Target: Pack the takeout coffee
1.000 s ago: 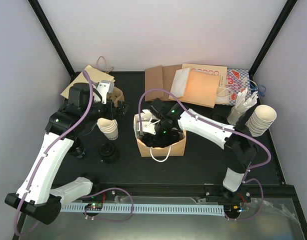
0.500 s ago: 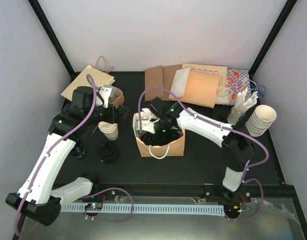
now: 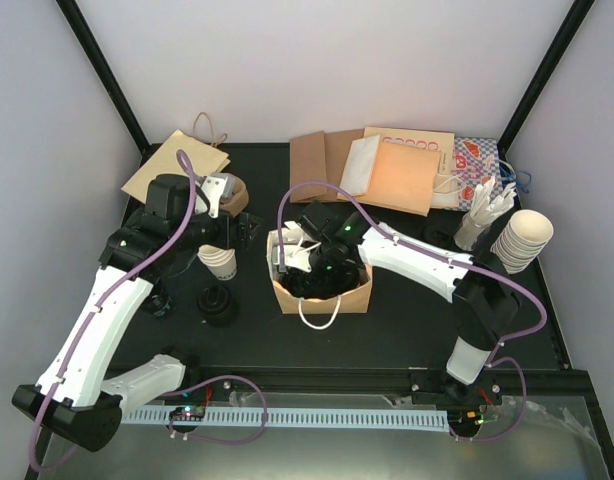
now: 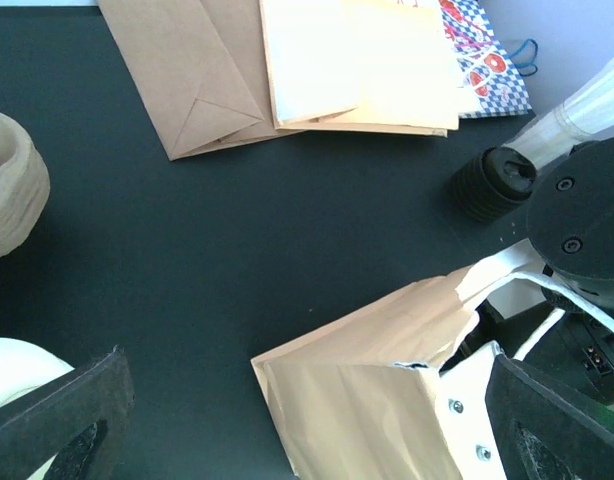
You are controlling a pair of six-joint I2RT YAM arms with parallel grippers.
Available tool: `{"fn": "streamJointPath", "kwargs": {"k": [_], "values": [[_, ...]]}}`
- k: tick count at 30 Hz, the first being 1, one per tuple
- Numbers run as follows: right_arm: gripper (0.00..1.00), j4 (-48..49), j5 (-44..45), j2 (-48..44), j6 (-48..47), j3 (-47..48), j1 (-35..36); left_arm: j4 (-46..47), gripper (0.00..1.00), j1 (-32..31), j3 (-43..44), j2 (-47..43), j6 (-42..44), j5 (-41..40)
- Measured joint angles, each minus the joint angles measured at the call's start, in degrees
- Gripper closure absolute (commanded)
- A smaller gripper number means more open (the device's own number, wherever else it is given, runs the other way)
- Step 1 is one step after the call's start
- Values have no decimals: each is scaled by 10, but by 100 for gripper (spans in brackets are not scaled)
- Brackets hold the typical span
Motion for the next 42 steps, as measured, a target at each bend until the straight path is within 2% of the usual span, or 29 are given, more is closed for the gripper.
{"fn": "streamJointPath", "kwargs": {"k": [3,4,15,24,29,42], "values": [[2,-6,7,3,-3,7,0,0,1,0,-4,0,0,9],[0,-9,12,6,1,9,1,0,1,0,-5,0,0,10],[0,-82,33,14,-4,47,7,0,3,0,-7,-1,0,30],[0,-121,46,10,3,61,8,0,23,-5,-48,0,-24,112],[0,-132,52,7,6,69,9,-1,37,-22,-67,6,-44,129],[0,-142,72,-12,17,76,16,17,46,-50,-68,32,-69,147]]}}
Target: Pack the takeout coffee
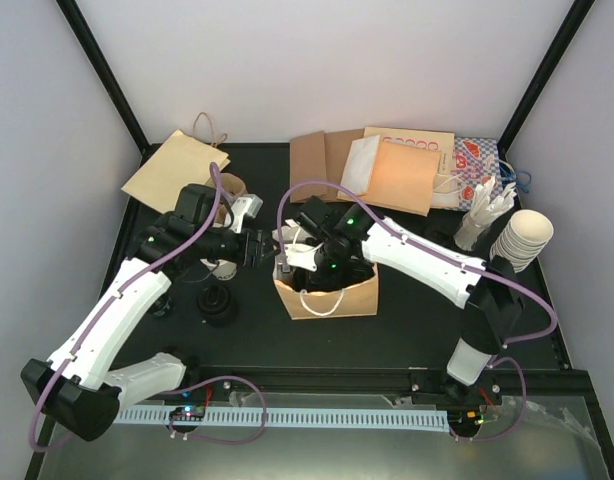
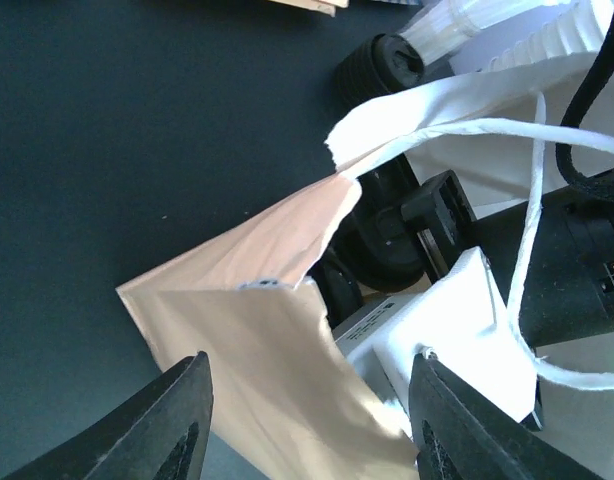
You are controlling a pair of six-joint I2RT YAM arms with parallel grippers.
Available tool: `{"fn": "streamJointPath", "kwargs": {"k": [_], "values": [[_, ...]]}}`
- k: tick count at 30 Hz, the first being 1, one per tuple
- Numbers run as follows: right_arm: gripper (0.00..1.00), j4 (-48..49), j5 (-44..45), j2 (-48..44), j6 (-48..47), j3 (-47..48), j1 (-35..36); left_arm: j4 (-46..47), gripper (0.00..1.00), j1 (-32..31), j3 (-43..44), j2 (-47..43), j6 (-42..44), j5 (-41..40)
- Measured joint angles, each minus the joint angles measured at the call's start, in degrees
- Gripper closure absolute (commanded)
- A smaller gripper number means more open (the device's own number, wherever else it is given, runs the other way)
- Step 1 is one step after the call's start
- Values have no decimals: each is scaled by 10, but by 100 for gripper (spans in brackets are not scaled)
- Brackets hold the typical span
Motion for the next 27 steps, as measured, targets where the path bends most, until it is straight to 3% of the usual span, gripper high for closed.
{"fn": "streamJointPath", "kwargs": {"k": [27], "values": [[0,1,62,-95,72,-4,4,101,48,-11,-2,-19,-12,32]]}}
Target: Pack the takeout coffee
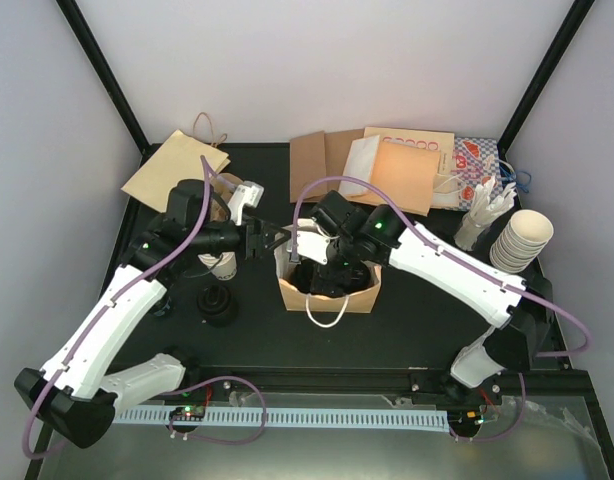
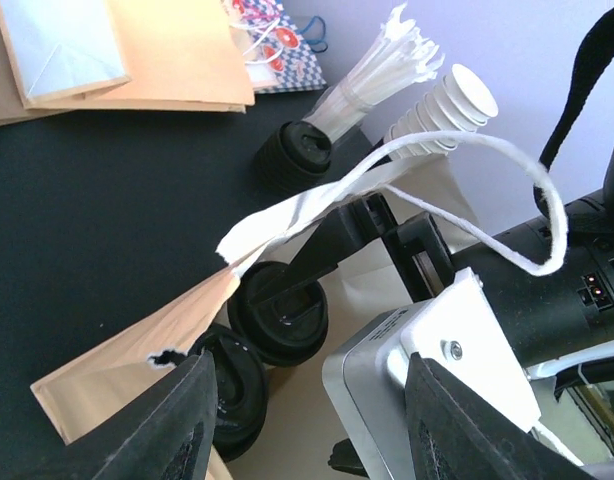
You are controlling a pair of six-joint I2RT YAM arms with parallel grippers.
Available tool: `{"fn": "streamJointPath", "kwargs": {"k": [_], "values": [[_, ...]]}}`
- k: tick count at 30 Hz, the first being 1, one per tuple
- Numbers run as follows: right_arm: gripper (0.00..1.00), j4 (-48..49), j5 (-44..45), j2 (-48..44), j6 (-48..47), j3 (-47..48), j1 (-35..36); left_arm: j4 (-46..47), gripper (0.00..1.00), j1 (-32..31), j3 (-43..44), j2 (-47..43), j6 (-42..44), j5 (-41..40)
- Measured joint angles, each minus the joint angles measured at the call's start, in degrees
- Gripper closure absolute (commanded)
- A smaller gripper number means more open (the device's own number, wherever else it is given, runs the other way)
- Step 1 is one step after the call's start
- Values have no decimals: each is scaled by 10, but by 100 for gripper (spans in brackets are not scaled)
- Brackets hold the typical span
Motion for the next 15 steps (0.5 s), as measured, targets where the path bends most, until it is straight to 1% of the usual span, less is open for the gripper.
{"fn": "streamJointPath", "kwargs": {"k": [4,10,15], "values": [[0,5,5,-15,12,-3,2,3,47,0,7,-7,0,1],[0,62,6,-80,29,14,-1,-79,47,1,-4,-2,9,-41],[0,72,6,-92,41,52,-1,-108,46,1,-5,-11,15,-54]]}}
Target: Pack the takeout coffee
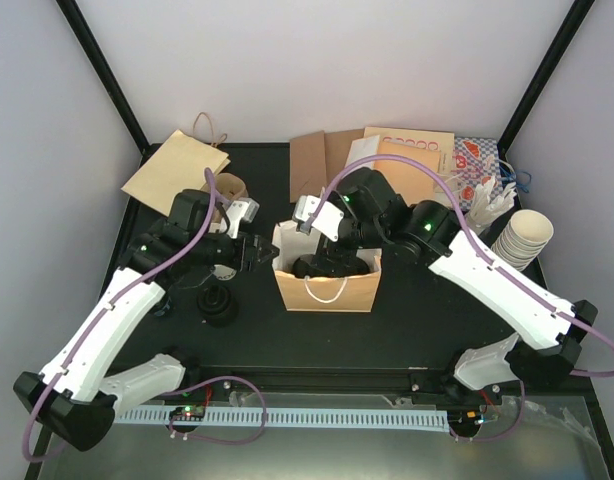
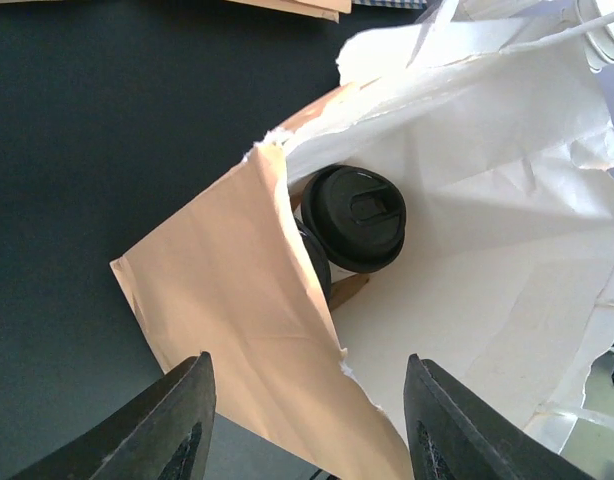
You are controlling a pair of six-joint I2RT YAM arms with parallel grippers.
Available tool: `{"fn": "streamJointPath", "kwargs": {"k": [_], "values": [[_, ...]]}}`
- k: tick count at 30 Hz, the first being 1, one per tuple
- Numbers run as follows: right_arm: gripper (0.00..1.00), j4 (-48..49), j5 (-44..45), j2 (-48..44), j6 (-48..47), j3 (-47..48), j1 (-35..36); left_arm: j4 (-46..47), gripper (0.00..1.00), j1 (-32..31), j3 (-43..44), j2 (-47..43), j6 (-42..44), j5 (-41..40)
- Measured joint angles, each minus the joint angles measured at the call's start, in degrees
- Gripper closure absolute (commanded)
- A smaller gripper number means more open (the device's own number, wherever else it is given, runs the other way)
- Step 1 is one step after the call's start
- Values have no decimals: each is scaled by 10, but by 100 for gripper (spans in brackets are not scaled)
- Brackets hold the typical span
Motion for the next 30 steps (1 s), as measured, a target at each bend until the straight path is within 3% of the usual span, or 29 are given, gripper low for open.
{"fn": "streamJointPath", "kwargs": {"k": [9,14,30], "values": [[0,-26,-16,9,24,28,0,-9,47,0,-8,-18,2,-6],[0,-52,-35,32,67,89,0,-7,47,0,-24,-20,1,-5],[0,-50,-54,50,318,159,0,9,45,-1,-35,-28,-11,-7]]}}
